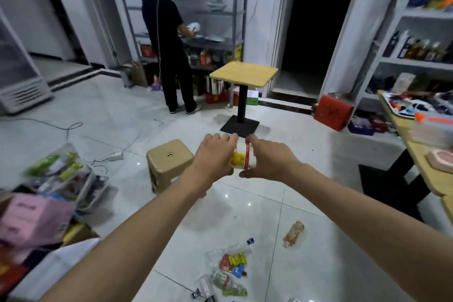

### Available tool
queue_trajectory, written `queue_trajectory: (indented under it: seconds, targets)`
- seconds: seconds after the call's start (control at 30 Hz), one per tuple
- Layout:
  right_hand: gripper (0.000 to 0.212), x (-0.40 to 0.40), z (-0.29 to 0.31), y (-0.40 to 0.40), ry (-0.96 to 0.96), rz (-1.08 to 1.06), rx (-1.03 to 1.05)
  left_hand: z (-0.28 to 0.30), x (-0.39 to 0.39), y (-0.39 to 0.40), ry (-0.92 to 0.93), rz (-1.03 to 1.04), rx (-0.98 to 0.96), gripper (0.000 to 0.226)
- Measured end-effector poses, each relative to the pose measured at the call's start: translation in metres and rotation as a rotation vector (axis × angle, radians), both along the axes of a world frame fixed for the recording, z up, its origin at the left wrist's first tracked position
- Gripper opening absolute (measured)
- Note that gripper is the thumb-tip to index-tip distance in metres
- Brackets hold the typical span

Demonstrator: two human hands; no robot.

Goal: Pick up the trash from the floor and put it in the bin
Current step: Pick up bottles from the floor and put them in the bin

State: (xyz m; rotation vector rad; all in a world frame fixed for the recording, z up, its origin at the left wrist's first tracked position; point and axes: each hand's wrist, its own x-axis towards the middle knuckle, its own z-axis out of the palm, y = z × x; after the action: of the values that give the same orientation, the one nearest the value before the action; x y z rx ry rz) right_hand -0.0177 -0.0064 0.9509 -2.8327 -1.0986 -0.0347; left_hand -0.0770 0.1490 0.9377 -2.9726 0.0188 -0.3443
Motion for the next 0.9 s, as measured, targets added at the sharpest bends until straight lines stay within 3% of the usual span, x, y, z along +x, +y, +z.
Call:
queue_trajectory:
  seconds: [0.2, 0.53, 0.73, 0.9]
  targets:
    - [0.067, -0.084, 0.049, 0.06, -0.117, 0.229, 0.083, 0.058, -0.114, 0.041, -0.093, 0.172, 0.086, 0.057]
    - [0.064, -0.278, 0.099, 0.18, -0.16, 0.601, 0.094, 0.107, -0.353, 0.114, -0.105, 0.602, 0.088, 0.058]
    - [0.076, -0.426, 0.084, 0.243, -0.114, 0.893, 0.007, 0.077, -0.522, 0.129, -0.052, 0.927, 0.01, 0.066]
    - [0.064, -0.548, 0.064, 0.294, 0.019, 0.982, 0.03, 0.074, -0.641, 0.159, 0.047, 1.064, 0.039, 0.056]
